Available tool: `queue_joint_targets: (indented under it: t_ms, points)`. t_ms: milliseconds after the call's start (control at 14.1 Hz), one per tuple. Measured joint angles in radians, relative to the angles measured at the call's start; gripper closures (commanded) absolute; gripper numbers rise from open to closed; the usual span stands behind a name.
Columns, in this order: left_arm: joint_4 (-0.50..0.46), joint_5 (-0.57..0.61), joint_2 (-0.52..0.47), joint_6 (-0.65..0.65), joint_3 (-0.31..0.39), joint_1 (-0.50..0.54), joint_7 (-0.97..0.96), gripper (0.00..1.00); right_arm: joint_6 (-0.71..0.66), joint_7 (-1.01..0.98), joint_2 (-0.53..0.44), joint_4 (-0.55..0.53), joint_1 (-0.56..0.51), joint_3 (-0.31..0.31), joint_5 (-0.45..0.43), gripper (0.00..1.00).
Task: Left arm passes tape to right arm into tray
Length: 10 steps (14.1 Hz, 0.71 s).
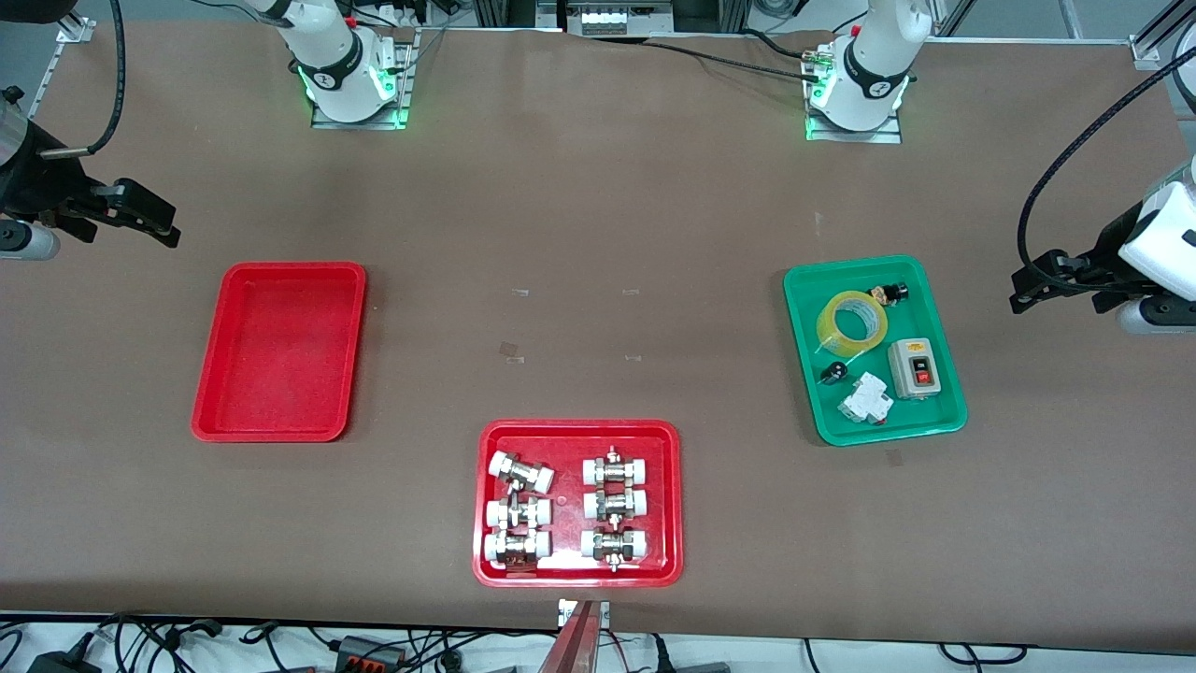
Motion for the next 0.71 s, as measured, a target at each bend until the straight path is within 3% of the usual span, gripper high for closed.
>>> queue_joint_targets:
  t_ms: [710]
  points:
    - [0.003, 0.0, 0.0, -0.043, 0.0, 0.001, 0.0, 0.0, -0.001, -0.002, 0.0, 0.0, -0.002, -0.005, 0.0, 0.0]
